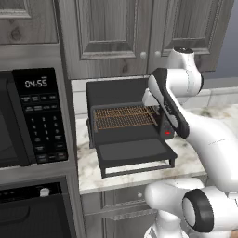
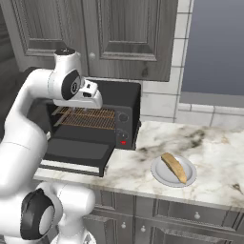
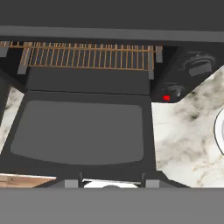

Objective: Pull the toaster oven rack outwards. Pick up the baguette from the plate and place it on the toaster oven rack. Close the toaster oven door fully and set the temperature to the lowest setting.

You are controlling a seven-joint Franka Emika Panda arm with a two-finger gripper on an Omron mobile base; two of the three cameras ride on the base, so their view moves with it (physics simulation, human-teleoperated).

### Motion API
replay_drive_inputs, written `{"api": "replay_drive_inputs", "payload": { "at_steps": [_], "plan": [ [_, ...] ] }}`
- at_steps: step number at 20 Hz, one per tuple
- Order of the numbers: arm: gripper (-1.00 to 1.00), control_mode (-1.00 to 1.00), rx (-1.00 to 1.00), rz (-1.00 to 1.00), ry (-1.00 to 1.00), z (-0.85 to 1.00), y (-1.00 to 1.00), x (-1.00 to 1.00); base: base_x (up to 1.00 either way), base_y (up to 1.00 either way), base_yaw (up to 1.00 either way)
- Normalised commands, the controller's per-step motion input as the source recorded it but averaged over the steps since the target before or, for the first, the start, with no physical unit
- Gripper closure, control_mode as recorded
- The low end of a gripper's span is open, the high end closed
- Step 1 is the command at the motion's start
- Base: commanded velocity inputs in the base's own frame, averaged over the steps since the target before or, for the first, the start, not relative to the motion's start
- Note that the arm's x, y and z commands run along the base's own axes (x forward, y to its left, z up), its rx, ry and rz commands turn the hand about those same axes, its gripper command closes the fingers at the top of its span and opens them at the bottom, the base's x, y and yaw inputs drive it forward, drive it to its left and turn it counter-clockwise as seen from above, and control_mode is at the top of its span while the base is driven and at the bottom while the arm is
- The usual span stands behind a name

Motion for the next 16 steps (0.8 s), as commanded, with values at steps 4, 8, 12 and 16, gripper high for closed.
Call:
{"api": "replay_drive_inputs", "payload": {
  "at_steps": [4, 8, 12, 16],
  "plan": [
    [-1.0, -1.0, 0.0, 0.0, 0.0, -0.15, 0.0, -0.32, 0.0, 0.0, 0.0],
    [-1.0, -1.0, -0.01, -0.01, -0.06, -0.36, 0.13, -0.79, 0.0, 0.0, 0.0],
    [-1.0, -1.0, -0.02, -0.05, -0.19, -0.25, 0.47, -0.59, 0.0, 0.0, 0.0],
    [-1.0, -1.0, -0.04, -0.03, -0.3, -0.03, 0.56, -0.19, 0.0, 0.0, 0.0]
  ]
}}
